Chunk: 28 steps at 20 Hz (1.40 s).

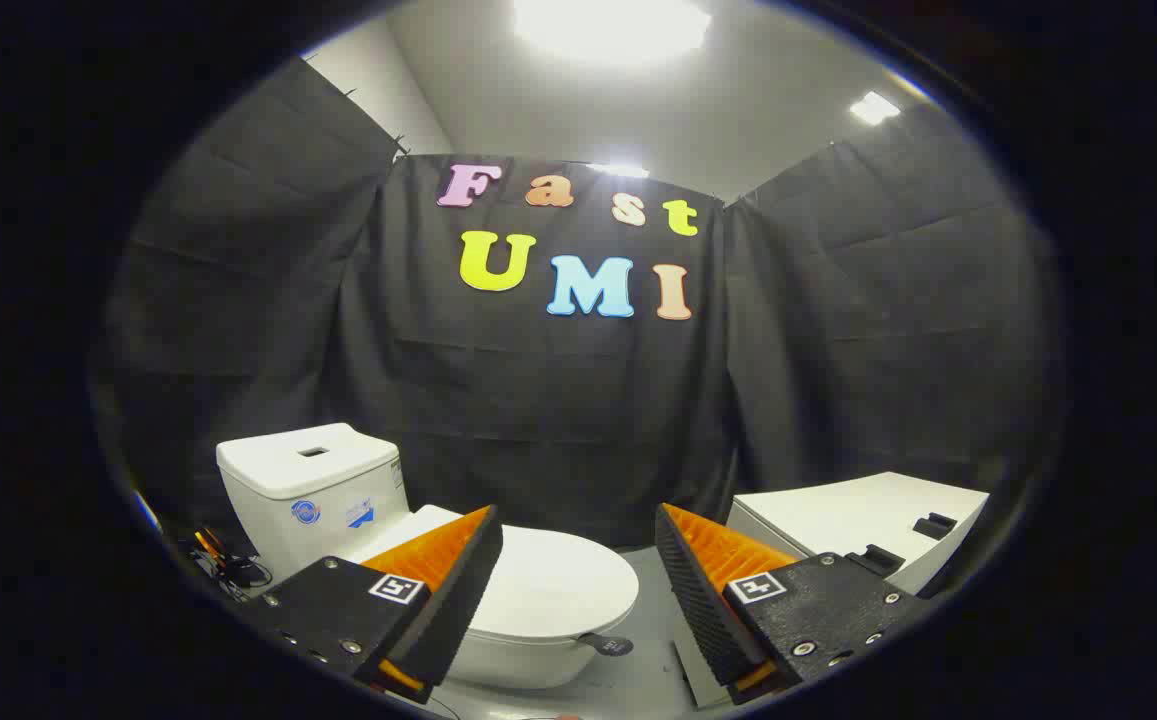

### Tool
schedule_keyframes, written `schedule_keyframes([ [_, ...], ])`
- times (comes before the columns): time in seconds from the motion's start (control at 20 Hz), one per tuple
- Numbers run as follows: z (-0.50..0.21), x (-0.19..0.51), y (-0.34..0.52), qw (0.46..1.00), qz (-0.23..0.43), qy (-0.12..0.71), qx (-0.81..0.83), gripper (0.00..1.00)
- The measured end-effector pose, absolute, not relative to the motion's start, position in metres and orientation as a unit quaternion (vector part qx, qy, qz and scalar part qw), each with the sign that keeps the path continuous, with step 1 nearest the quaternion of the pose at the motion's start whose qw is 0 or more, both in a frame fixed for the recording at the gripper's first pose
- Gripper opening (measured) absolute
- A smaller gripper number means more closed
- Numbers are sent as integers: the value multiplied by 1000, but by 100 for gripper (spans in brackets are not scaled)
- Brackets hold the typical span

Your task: Open the toilet lid.

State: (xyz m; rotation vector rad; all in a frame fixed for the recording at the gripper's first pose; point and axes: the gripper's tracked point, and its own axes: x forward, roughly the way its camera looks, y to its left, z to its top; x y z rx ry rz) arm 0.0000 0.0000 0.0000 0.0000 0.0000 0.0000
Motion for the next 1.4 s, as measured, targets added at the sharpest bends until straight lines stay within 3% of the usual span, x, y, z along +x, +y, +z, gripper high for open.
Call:
schedule_keyframes([
  [0.9, 3, 7, -2, 1000, -5, -10, 29, 94],
  [1.4, -39, 50, 5, 994, 5, 42, 101, 95],
])
